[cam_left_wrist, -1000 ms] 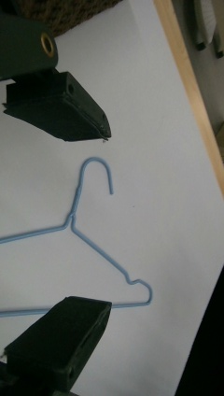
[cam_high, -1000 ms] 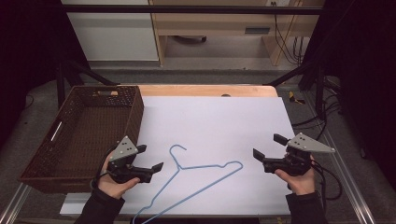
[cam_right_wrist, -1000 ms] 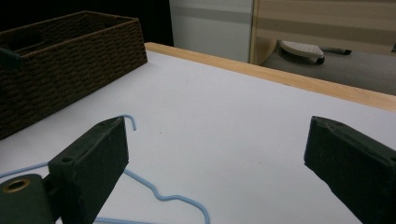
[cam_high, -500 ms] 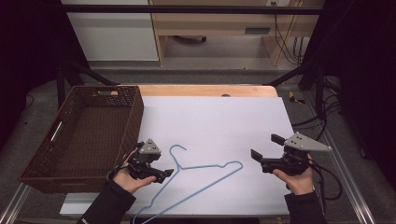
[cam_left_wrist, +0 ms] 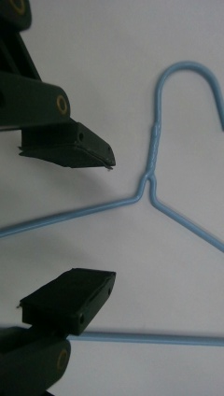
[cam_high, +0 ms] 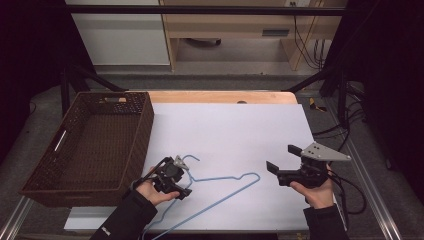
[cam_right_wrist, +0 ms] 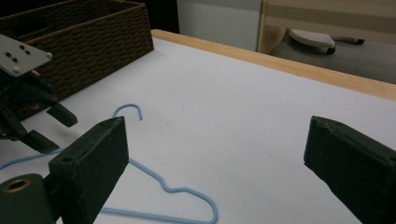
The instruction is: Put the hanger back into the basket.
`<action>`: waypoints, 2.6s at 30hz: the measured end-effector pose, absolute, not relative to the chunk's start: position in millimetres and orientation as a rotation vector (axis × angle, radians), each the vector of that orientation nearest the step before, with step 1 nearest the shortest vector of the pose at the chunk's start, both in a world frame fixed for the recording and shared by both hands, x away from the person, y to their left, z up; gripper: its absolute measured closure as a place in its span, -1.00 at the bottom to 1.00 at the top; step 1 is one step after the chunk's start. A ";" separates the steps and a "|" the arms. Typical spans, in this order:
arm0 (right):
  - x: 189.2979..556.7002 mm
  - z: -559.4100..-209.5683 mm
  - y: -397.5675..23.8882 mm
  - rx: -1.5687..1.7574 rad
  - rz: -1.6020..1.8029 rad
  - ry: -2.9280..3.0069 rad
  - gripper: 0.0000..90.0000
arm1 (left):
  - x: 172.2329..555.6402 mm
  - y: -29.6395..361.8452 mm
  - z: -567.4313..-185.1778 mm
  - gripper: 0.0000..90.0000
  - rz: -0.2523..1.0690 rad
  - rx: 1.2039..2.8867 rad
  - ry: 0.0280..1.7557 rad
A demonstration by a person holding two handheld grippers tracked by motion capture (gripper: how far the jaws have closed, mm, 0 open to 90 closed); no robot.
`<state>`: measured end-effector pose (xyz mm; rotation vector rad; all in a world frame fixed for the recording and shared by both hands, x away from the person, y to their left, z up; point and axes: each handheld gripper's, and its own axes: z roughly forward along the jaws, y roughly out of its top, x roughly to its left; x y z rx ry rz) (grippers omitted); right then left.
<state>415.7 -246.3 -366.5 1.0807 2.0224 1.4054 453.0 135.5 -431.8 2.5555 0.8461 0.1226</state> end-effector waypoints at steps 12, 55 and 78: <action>416.9 -368.0 -244.2 1.081 1.393 2.043 -0.85 | 458.0 130.6 -441.8 0.26 0.087 2.621 0.873; 419.9 -372.6 -235.5 1.083 1.372 2.109 -0.85 | 460.3 117.3 -445.8 0.86 0.090 2.694 1.030; 424.6 -382.3 -212.5 1.036 1.308 2.220 -0.79 | 456.9 115.9 -443.6 0.94 0.141 2.685 1.000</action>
